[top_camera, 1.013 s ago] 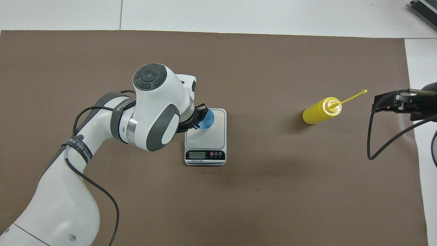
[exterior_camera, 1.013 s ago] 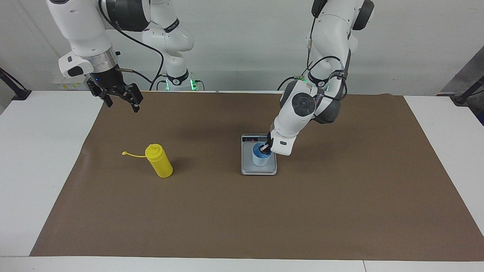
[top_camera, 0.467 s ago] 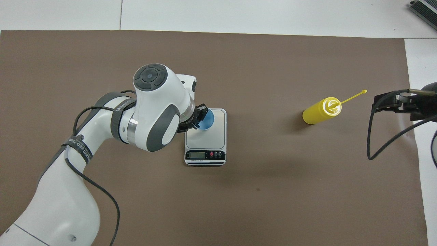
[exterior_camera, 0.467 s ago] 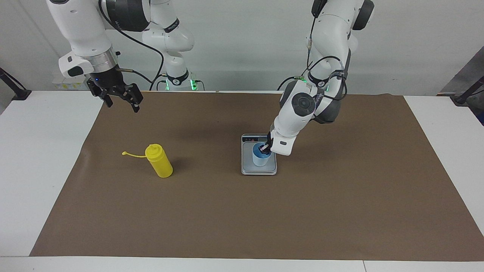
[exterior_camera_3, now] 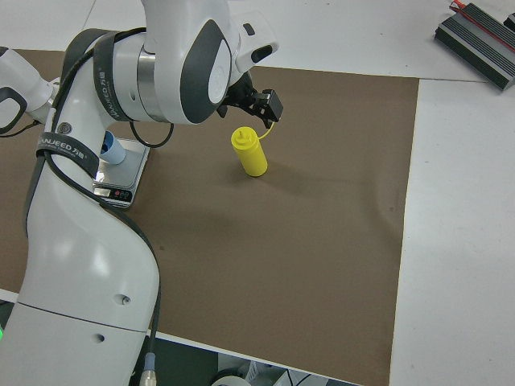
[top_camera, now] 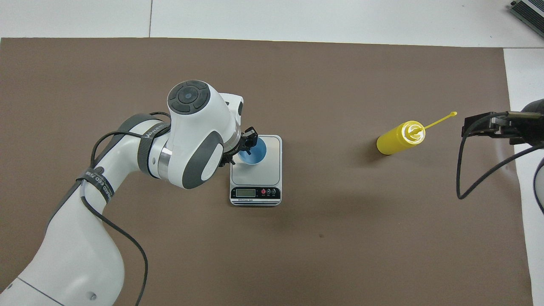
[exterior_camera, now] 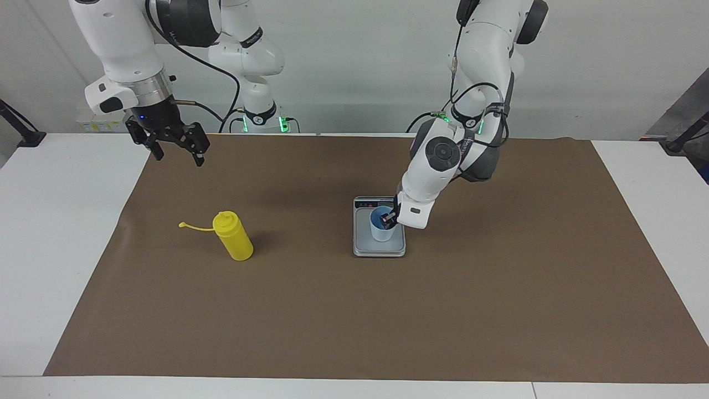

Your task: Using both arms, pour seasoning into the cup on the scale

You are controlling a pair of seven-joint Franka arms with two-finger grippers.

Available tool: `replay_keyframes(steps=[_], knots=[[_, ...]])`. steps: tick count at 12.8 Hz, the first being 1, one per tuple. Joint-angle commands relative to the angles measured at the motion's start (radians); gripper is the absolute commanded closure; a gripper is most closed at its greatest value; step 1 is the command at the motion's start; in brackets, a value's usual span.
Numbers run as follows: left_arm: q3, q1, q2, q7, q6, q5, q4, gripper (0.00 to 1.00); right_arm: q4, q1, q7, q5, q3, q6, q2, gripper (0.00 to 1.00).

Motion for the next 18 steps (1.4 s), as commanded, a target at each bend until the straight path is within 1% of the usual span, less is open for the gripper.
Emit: replay_keyframes(steps=[1,3,7,11,12,13,14,16,18], knots=[[0.011,-0.006,-0.001,-0.005,-0.067,0.026,0.041,0.45,-0.064,-0.011,-0.091,0.008,0.005,0.060,-0.031,0.00],[0.011,-0.005,0.008,-0.005,-0.119,0.025,0.068,0.44,-0.108,-0.023,-0.134,0.042,0.005,0.105,-0.048,0.00],[0.010,0.003,0.009,-0.007,-0.193,0.014,0.137,0.44,-0.225,-0.076,-0.321,0.132,0.003,0.230,-0.086,0.00],[0.017,0.006,-0.007,-0.013,-0.197,-0.012,0.141,0.44,-0.335,-0.124,-0.526,0.263,0.003,0.333,-0.114,0.00],[0.022,0.014,-0.017,-0.011,-0.211,-0.024,0.142,0.44,-0.349,-0.136,-0.572,0.293,0.002,0.344,-0.118,0.00],[0.019,0.032,-0.017,-0.011,-0.234,-0.024,0.151,0.44,-0.363,-0.145,-0.606,0.312,0.002,0.355,-0.118,0.00],[0.008,0.058,-0.018,-0.010,-0.268,-0.023,0.186,0.44,-0.384,-0.158,-0.655,0.340,0.002,0.371,-0.118,0.00],[0.007,0.102,-0.017,-0.007,-0.350,-0.021,0.251,0.44,-0.429,-0.188,-0.798,0.433,0.002,0.419,-0.118,0.00],[0.008,0.136,-0.017,-0.002,-0.398,-0.020,0.294,0.44,-0.469,-0.213,-0.920,0.516,0.002,0.460,-0.117,0.00]])
